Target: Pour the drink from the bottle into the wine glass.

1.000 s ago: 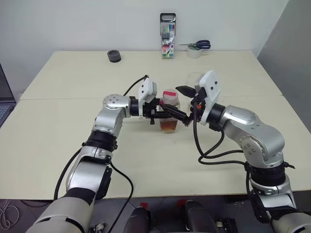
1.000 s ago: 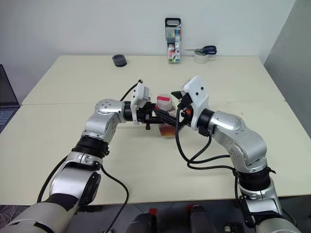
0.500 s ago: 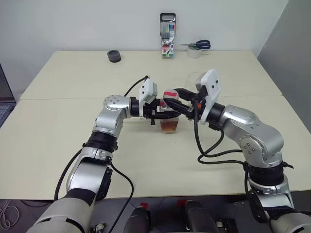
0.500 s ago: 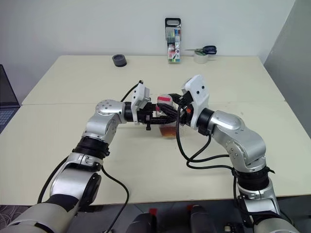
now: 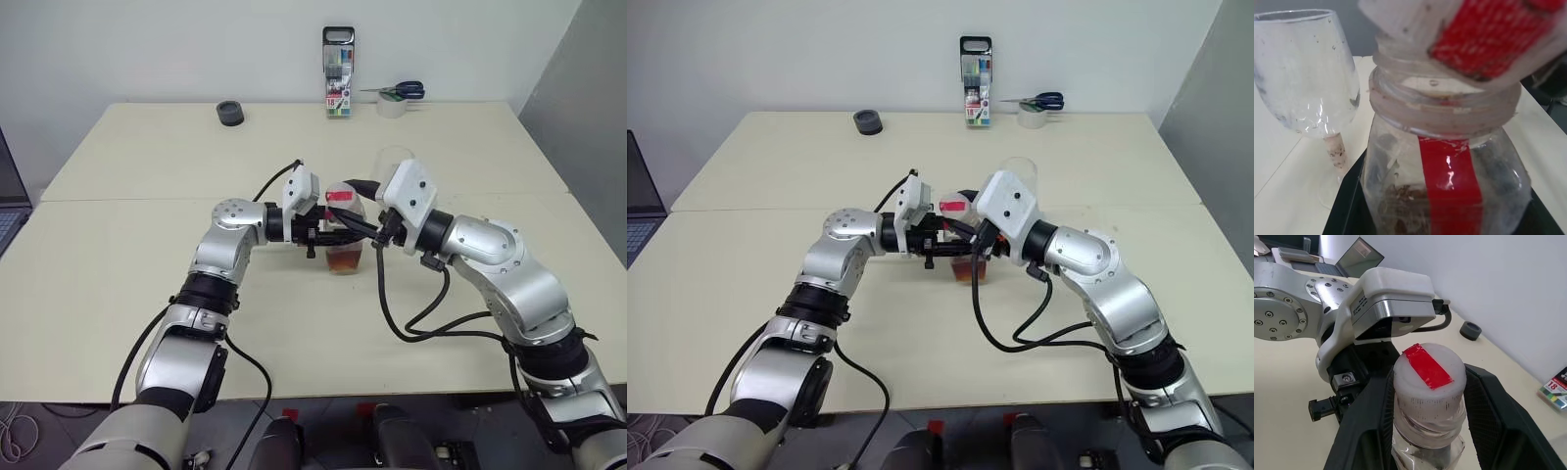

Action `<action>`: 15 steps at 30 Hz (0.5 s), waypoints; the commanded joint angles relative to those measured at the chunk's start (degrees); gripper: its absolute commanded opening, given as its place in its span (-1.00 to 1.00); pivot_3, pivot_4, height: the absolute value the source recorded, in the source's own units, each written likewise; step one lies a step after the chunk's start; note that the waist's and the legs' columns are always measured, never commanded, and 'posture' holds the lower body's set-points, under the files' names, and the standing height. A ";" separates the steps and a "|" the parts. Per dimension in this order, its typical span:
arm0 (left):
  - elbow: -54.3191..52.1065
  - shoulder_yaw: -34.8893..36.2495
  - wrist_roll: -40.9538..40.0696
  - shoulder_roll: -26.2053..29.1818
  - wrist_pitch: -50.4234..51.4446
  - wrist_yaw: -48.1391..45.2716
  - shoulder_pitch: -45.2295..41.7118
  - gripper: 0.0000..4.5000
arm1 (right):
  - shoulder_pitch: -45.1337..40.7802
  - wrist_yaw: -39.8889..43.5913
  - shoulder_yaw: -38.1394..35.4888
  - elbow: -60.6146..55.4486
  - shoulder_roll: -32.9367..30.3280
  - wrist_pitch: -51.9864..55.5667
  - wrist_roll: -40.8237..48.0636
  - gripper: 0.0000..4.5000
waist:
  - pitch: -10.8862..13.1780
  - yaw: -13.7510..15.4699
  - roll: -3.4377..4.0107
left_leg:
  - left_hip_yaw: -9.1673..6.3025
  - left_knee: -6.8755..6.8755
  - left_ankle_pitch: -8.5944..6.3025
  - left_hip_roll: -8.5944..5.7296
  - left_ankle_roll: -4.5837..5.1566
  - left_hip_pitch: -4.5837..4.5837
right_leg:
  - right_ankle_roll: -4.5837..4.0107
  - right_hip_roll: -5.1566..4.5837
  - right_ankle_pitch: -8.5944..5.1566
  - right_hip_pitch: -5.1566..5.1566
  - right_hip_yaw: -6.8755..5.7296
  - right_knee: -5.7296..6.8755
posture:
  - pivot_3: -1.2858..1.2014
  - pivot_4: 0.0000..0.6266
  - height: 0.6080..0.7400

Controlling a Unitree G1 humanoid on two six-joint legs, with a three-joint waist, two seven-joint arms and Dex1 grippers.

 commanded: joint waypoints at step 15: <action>-0.72 2.71 -1.10 1.87 0.13 2.94 -0.86 -0.25 | 26.05 -10.77 -18.69 -7.19 0.60 10.62 10.33 -0.24 | 0.00 1.22 0.00 | 0.06 0.00 -0.02 -0.03 0.03 0.03 | 0.00 0.00 0.00 0.06 0.05 -0.02 | 0.03 -0.52 1.00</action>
